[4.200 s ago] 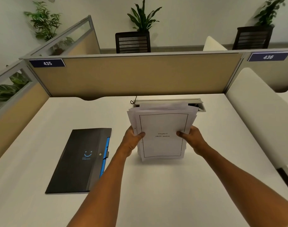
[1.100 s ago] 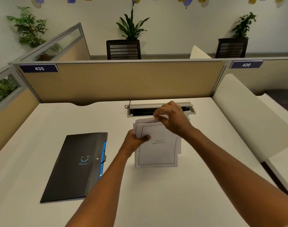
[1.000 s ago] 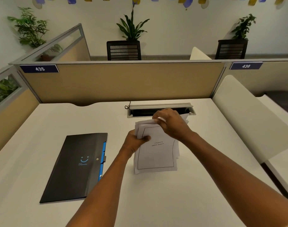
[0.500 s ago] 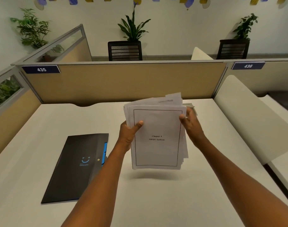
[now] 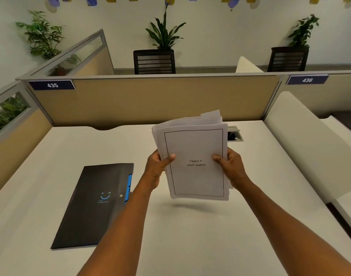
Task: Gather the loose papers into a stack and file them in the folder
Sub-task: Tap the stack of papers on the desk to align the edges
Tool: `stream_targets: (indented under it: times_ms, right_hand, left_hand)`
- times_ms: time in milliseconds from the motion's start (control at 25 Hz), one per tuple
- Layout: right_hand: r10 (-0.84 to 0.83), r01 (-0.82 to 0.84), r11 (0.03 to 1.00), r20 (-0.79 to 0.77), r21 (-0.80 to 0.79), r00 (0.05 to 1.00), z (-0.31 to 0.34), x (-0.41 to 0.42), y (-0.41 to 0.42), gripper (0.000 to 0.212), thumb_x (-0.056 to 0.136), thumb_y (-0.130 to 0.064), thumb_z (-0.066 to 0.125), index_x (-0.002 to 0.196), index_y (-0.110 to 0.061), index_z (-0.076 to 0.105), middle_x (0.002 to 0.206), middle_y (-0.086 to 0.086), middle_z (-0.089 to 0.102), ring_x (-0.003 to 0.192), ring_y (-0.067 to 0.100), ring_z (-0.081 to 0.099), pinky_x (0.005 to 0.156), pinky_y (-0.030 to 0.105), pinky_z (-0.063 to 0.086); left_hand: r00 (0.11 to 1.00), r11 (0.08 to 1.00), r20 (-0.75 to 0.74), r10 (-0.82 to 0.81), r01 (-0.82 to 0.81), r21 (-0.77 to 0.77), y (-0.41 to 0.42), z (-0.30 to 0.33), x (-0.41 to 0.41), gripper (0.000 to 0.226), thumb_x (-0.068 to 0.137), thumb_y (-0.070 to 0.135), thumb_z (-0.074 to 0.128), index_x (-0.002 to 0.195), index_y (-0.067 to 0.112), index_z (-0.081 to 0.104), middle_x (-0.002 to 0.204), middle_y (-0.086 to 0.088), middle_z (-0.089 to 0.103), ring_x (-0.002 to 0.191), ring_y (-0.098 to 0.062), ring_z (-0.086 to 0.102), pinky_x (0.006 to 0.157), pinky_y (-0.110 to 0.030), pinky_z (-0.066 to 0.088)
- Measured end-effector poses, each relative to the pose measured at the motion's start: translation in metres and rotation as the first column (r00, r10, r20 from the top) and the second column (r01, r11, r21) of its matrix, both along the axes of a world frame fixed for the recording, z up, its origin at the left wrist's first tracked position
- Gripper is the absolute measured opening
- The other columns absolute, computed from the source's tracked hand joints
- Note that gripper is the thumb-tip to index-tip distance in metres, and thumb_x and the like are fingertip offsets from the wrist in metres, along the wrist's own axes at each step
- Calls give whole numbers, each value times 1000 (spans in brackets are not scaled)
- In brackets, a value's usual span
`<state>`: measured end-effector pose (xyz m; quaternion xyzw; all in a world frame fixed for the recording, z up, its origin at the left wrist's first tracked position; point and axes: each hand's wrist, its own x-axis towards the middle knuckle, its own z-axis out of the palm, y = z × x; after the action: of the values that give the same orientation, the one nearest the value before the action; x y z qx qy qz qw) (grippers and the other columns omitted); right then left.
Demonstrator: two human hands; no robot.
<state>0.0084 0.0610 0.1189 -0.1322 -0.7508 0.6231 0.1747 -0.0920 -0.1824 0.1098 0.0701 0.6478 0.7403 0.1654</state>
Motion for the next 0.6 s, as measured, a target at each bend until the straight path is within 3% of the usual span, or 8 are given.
stream_targets:
  times_ms: [160, 280, 440, 600]
  right_hand:
    - [-73, 71, 997, -51, -35, 996, -4, -7, -4, 18, 90, -20, 69, 101, -34, 65, 101, -3, 72, 92, 20, 69, 78, 35, 59]
    - [-100, 99, 995, -15, -20, 995, -22, -6, -4, 16, 89, -14, 71, 103, -20, 65, 99, 6, 71, 93, 26, 67, 81, 42, 58]
    - [-92, 92, 996, 40, 2, 995, -46, 2, -6, 25, 89, -12, 70, 113, -15, 64, 104, 5, 71, 100, 28, 67, 82, 38, 56]
    - [-31, 23, 997, 118, 68, 993, -58, 0, -8, 37, 87, -11, 70, 123, -16, 59, 113, 2, 69, 106, 22, 65, 90, 41, 54]
  left_hand:
    - [994, 994, -90, 61, -68, -88, 9, -14, 7, 21, 87, 19, 71, 104, 30, 64, 101, 10, 71, 96, -11, 67, 77, -22, 57]
    - [977, 969, -199, 76, -120, -216, 12, -22, 6, 29, 90, 25, 67, 118, 19, 61, 105, 4, 66, 92, -14, 63, 69, -11, 54]
    - [981, 966, -194, 14, -63, -249, 9, -38, 8, 37, 90, 23, 67, 126, 22, 57, 109, 7, 65, 100, -15, 62, 74, -11, 52]
    - [988, 961, -154, -4, -39, -274, 9, -48, 9, 51, 86, 20, 72, 132, 22, 50, 118, 8, 61, 107, -8, 58, 88, -23, 48]
